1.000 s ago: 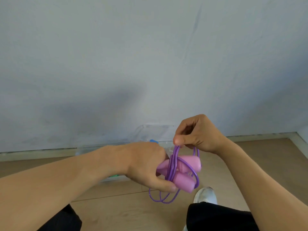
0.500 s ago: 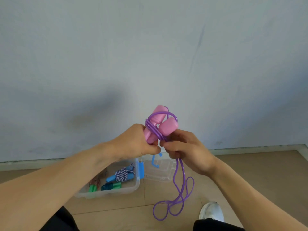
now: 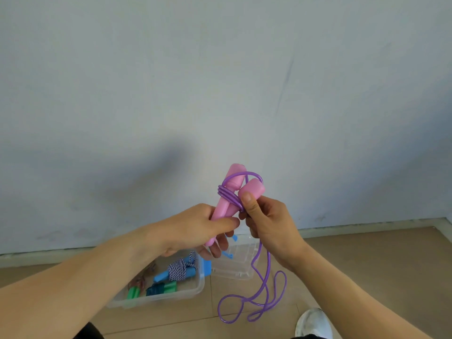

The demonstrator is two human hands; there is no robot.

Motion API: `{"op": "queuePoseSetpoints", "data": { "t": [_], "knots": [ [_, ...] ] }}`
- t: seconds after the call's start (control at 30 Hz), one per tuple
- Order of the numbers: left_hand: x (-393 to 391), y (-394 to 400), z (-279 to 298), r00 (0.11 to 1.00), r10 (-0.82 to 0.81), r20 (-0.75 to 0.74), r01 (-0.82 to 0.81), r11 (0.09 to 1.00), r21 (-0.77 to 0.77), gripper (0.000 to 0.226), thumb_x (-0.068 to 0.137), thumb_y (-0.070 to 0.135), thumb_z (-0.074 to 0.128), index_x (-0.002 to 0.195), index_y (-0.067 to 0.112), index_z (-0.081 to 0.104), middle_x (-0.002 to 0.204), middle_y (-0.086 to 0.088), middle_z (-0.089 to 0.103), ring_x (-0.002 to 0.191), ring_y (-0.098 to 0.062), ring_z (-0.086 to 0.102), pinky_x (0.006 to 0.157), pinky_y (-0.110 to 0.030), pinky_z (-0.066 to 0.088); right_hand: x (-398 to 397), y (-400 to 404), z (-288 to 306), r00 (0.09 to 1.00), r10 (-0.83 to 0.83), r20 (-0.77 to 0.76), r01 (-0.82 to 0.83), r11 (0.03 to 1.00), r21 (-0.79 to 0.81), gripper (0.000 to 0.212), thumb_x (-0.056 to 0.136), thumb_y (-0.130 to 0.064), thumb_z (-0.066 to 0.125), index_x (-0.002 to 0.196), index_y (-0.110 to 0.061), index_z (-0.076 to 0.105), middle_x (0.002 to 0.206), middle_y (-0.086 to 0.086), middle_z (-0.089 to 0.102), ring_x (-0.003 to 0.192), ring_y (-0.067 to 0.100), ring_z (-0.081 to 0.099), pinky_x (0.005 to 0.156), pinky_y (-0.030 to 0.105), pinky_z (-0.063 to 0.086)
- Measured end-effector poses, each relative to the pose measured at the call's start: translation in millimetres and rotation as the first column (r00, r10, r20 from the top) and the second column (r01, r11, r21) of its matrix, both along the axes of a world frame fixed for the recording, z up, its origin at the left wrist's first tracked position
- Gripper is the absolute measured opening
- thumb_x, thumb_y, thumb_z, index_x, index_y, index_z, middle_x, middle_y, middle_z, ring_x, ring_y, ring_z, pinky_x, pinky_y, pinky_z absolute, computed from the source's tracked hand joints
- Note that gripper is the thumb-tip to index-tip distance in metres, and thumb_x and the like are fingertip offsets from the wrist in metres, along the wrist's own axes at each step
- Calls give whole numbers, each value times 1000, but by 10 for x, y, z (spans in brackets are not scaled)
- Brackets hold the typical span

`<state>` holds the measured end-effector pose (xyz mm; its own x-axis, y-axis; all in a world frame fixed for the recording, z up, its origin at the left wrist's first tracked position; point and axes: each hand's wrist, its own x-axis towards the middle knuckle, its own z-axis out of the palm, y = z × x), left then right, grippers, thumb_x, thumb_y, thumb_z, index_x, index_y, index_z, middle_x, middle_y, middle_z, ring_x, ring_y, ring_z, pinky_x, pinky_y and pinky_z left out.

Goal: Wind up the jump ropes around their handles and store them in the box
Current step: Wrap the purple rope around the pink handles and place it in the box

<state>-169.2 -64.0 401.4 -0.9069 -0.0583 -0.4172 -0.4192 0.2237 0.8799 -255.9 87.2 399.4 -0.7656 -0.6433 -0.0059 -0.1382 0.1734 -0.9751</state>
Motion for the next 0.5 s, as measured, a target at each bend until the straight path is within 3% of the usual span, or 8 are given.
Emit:
{"op": "queuePoseSetpoints", "data": {
  "t": [0.13,0.2,0.27,0.4,0.5],
  "knots": [
    [-7,-35,-14,1000,2,-28,-3,1000,-19,23,99,30,56,89,10,56,70,-5,65,51,-11,52,49,-22,41,-32,-32,-20,999,-23,40,21,999,37,54,88,-55,52,75,-4,64,54,-6,51,49,10,37,49,22,37],
    [-15,-31,10,1000,6,-28,-3,996,87,23,100,27,55,86,9,53,65,-5,58,49,-11,44,44,-20,35,-77,-22,-3,996,-12,90,11,1000,10,58,86,-58,54,76,-2,64,61,6,49,51,14,35,49,24,36],
    [-20,-11,49,1000,10,-22,-5,976,219,22,99,26,55,85,9,51,63,-4,52,48,-11,37,42,-18,30,-127,27,38,994,24,108,-24,1000,-8,61,84,-59,54,79,1,64,59,7,46,53,15,34,50,25,36],
    [-78,37,71,996,77,-41,-60,943,327,24,100,32,54,87,11,53,61,2,41,48,-10,29,40,-18,24,-140,111,90,982,185,37,-186,982,13,34,93,-43,53,83,-12,66,59,-6,52,54,14,39,54,24,40],
    [-150,57,21,981,184,-65,-155,937,312,25,101,31,51,87,10,53,59,2,38,47,-10,26,40,-19,22,-91,87,69,981,182,-66,-172,976,135,19,101,-24,51,100,-18,69,71,-6,64,53,12,47,54,23,45]
  ]
}}
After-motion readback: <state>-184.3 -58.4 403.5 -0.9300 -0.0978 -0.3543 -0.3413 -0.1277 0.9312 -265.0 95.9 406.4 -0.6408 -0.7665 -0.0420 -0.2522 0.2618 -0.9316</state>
